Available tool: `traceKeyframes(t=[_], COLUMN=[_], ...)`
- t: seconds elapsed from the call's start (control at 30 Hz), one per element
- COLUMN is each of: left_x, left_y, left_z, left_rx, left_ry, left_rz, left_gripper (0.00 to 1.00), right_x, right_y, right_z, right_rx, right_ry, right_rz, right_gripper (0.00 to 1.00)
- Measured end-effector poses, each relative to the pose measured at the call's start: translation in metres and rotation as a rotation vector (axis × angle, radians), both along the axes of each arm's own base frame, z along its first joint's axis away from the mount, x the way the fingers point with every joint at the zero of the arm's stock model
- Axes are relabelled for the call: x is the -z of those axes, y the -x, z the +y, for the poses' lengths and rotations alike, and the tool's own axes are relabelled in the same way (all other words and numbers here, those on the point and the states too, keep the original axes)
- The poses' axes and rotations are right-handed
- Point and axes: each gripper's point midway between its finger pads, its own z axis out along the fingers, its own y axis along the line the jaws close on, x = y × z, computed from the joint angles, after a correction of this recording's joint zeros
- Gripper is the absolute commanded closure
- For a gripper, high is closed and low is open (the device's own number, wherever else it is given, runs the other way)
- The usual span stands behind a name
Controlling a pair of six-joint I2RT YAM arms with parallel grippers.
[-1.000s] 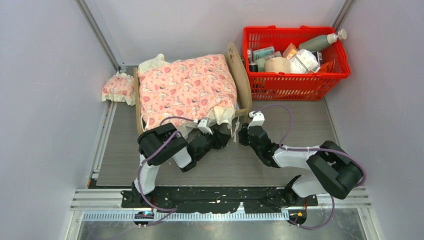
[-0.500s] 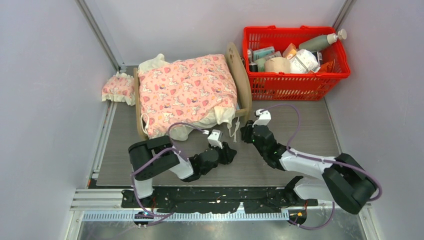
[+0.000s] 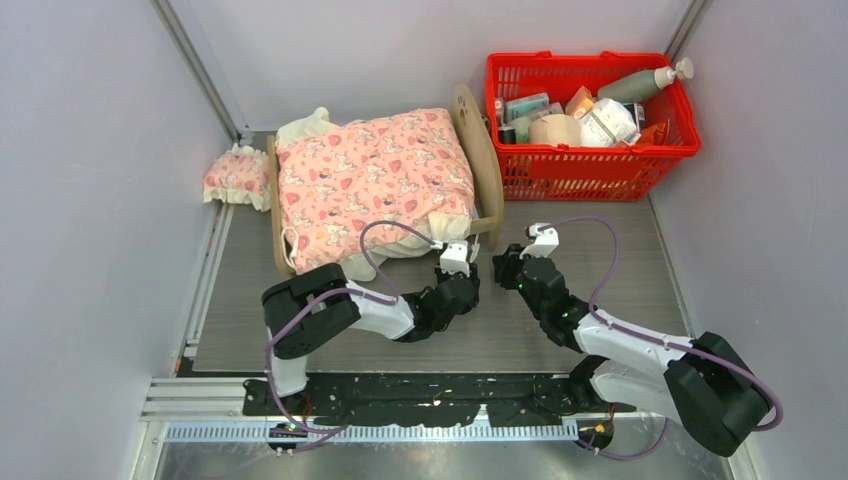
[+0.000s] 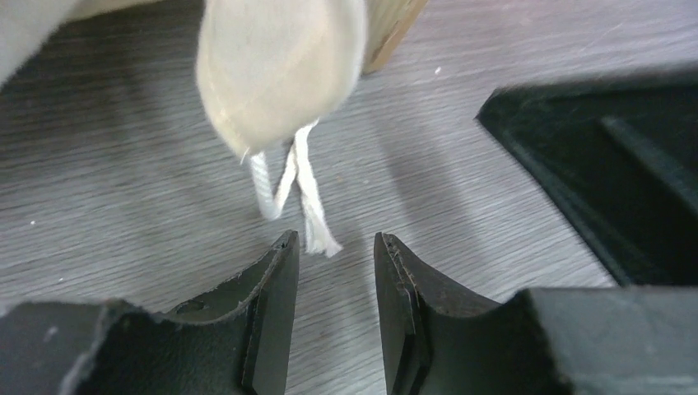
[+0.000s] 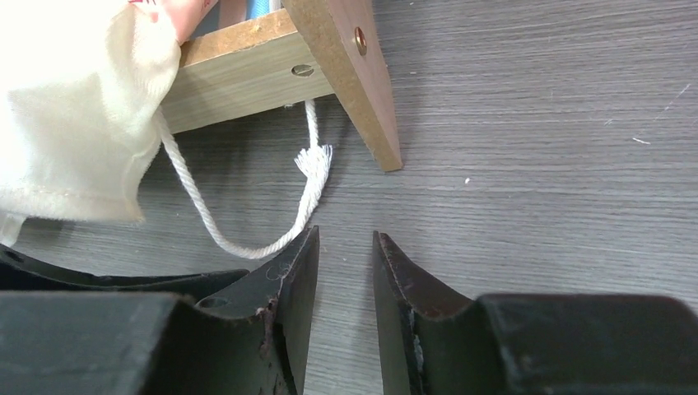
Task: Set up the pet bed
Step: Tie the ropes to the bed frame.
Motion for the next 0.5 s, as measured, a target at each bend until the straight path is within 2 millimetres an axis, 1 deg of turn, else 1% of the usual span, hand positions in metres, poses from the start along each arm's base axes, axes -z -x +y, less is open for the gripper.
traceKeyframes(t=[0.17,0.23,0.3,0.4,0.5], left_x=[0.028,0.027,0.028,0.028,0.029], left_y=[0.000,-0.002,-0.004,-0.007,-0.007], left_z=[0.007,0.003,0.000,-0.007,-0.008], left_rx=[-0.004,-0.005,-0.005,0.001,0.005], left_ry=[-0.110,-0.114,-0.122,-0.140,-0.151], left_rz=[0.024,0.024,0.023,0.021,0.026], left_gripper=[0.58,0.59,0.63,0.77,0.95], right_x=[0.008,0.012,0.016,0.022,0.027], right_y=[-0.002,-0.001,-0.001,0.000,-0.002], right_z=[0.003,0.004,0.005,0.006,0.009], right_rx=[-0.011,-0.018,-0.022,-0.027,-0.032], right_ry=[-0.007,-0.008,-0.009,-0.010,-0.015], right_rz=[0.009,0.019,0.024,0.034,0.036], right_gripper=[0.63,0.63,0.63,0.63,0.63])
